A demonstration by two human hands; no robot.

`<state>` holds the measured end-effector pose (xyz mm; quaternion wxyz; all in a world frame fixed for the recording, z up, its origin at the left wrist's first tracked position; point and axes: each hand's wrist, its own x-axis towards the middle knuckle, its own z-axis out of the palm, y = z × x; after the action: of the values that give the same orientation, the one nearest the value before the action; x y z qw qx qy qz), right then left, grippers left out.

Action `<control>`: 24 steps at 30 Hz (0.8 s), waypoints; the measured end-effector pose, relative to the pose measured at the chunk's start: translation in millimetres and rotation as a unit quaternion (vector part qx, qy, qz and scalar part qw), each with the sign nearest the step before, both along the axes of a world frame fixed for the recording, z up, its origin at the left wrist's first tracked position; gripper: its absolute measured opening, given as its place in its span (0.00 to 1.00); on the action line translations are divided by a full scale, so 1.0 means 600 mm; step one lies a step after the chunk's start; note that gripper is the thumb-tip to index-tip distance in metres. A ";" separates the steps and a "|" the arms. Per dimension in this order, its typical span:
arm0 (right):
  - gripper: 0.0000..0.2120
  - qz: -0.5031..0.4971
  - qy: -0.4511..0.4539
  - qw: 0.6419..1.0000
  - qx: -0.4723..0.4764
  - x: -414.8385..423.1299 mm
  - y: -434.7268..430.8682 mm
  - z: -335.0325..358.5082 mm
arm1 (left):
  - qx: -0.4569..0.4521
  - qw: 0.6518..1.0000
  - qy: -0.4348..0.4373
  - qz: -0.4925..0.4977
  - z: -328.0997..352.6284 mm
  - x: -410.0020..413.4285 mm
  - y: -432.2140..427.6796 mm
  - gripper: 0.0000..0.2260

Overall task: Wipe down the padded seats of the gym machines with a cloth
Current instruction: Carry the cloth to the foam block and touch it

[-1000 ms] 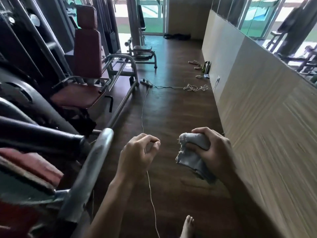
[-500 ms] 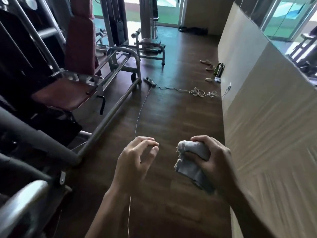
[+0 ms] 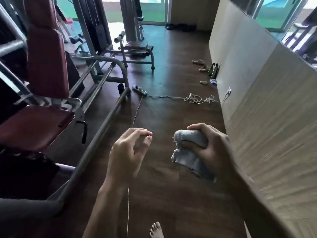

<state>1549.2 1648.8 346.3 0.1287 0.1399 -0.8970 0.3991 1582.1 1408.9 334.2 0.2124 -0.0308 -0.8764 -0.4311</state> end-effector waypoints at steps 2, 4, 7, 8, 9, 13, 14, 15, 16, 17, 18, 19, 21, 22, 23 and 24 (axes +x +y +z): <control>0.19 -0.008 -0.003 1.000 -0.007 -0.076 -0.014 0.006 | 0.005 1.000 0.002 -0.013 0.005 -0.096 -0.011 0.08; 0.18 -0.009 -0.011 1.000 -0.012 -0.147 -0.024 0.009 | 0.005 1.000 0.000 -0.024 0.008 -0.186 -0.017 0.08; 0.18 -0.018 -0.020 1.000 -0.016 -0.260 -0.035 0.005 | 0.003 0.999 -0.004 -0.039 0.008 -0.316 -0.028 0.08; 0.18 -0.020 -0.021 0.999 -0.015 -0.303 -0.039 0.003 | 0.002 0.999 -0.004 -0.042 0.006 -0.361 -0.033 0.08; 0.18 -0.020 -0.021 0.999 -0.014 -0.348 -0.042 0.000 | -0.001 0.999 -0.002 -0.042 0.003 -0.407 -0.040 0.08; 0.19 -0.011 -0.001 1.000 0.000 -0.551 -0.052 -0.004 | -0.013 0.999 0.010 -0.038 -0.001 -0.602 -0.062 0.09; 0.19 -0.008 0.006 1.000 0.003 -0.607 -0.054 -0.002 | -0.017 0.999 0.014 -0.033 0.002 -0.654 -0.066 0.09; 0.19 -0.001 0.008 1.000 0.004 -0.663 -0.057 0.001 | -0.021 0.999 0.015 -0.028 0.006 -0.704 -0.069 0.08; 0.19 0.006 0.009 1.000 0.004 -0.718 -0.060 0.007 | -0.025 0.999 0.012 -0.024 0.012 -0.753 -0.073 0.08; 0.19 0.013 0.009 1.000 0.004 -0.774 -0.063 0.013 | -0.028 0.999 0.008 -0.021 0.017 -0.801 -0.078 0.08; 0.19 0.022 0.010 1.000 0.006 -0.828 -0.068 0.019 | -0.030 0.999 0.008 -0.017 0.023 -0.848 -0.083 0.08; 0.19 0.035 0.011 0.999 0.008 -0.884 -0.075 0.025 | -0.030 0.999 0.009 -0.012 0.027 -0.895 -0.089 0.08; 0.18 0.058 0.015 0.998 0.007 -0.996 -0.093 0.033 | -0.027 1.000 0.010 0.002 0.036 -0.986 -0.105 0.08; 0.19 0.068 0.017 0.998 0.006 -1.051 -0.103 0.035 | -0.027 1.000 0.011 0.009 0.039 -1.032 -0.113 0.09; 0.19 0.075 0.018 0.997 0.007 -1.104 -0.115 0.036 | -0.030 0.999 0.011 0.016 0.041 -1.076 -0.122 0.09; 0.19 0.081 0.021 0.996 0.010 -1.155 -0.127 0.036 | -0.035 0.999 0.012 0.023 0.043 -1.119 -0.132 0.09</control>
<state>856.2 1572.3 368.0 0.1135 0.2219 -0.8837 0.3963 910.4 1329.7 359.8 0.2314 -0.0230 -0.8888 -0.3949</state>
